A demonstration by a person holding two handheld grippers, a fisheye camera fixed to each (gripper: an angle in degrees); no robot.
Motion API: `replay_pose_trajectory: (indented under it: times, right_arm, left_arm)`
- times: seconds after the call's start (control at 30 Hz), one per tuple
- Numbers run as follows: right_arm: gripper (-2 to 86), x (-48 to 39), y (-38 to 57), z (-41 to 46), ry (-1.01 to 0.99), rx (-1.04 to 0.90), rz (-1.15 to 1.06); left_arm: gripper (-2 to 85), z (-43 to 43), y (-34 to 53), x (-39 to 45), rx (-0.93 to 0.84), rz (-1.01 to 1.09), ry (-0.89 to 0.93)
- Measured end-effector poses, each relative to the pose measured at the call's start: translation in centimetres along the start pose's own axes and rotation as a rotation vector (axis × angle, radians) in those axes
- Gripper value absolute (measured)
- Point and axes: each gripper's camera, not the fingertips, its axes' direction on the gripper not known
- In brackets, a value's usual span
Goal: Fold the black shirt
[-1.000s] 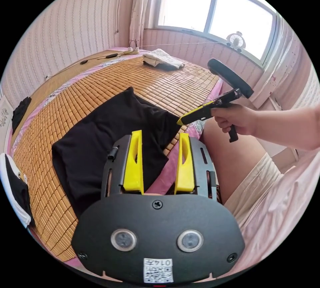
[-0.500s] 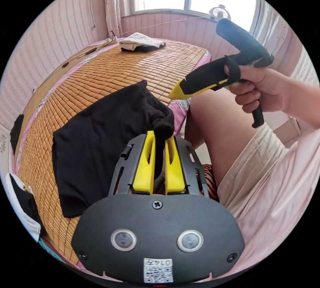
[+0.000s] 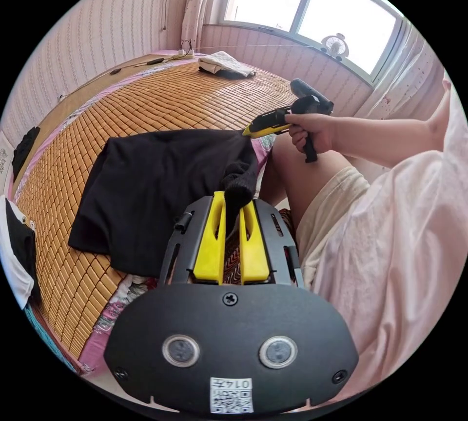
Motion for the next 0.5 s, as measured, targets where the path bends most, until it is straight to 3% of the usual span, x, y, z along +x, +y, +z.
replay_pose_trajectory:
  times: [0.13, 0.3, 0.5]
  right_arm:
    - [0.8, -2.3, 1.3, -4.6, -0.084, -0.014, -0.144]
    - [0.8, -7.8, 0.5, -7.2, -0.100, -0.009, -0.316]
    - [2.2, -18.0, -5.5, 0.7, -0.089, -0.102, -0.492]
  left_arm:
    - [4.1, -3.8, -0.2, -0.7, 0.043, -0.004, 0.100]
    - [4.1, -8.4, -1.2, -3.8, 0.191, -0.176, 0.261]
    - [4.6, -12.4, -1.5, -11.8, 0.273, -0.396, 0.101]
